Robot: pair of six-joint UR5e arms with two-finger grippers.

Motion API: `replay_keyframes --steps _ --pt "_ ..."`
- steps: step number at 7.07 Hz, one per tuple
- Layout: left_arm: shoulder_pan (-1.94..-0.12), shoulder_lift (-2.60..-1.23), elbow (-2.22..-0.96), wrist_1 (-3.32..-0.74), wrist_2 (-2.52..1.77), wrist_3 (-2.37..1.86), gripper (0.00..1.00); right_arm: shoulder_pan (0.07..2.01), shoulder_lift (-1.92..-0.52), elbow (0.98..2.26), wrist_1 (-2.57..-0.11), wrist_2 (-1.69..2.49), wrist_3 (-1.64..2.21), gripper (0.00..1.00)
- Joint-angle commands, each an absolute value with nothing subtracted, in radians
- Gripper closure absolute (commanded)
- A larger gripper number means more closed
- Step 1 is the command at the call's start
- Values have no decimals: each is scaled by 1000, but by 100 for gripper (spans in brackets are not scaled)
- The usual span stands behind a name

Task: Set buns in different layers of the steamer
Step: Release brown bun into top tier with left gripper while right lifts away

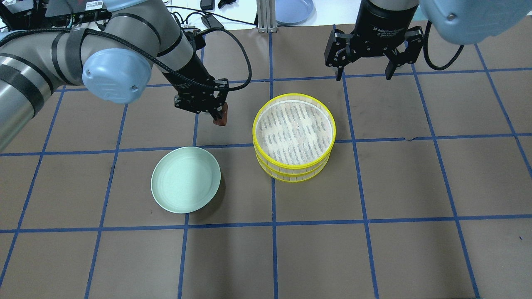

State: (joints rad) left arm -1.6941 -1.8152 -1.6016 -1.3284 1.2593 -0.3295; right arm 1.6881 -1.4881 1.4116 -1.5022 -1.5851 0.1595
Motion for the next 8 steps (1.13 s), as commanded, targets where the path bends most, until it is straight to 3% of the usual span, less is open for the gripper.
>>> replay_keyframes --steps 1,3,4,6,7,8 --pt "-1768 -1862 -1609 -1156 1085 -503 100 1687 -1509 1416 -1461 -1586 152 0" --pt "-1814 -1913 -1612 -1083 1060 -571 98 1687 -1509 1416 -1460 -1595 109 0" --pt "-1830 -1922 -1612 -1083 1069 -574 58 1687 -1509 1423 -1463 -1595 109 0" --pt "-1829 -1907 -1612 -1086 1075 -557 14 1687 -1509 1424 -1463 -1595 109 0" --pt "-1825 -1893 -1611 -1089 1109 -557 2 1687 -1509 1424 -1463 -1595 109 0" --pt "-1813 -1875 -1606 -1110 1188 -531 1 1687 -1509 1424 -1463 -1595 109 0"
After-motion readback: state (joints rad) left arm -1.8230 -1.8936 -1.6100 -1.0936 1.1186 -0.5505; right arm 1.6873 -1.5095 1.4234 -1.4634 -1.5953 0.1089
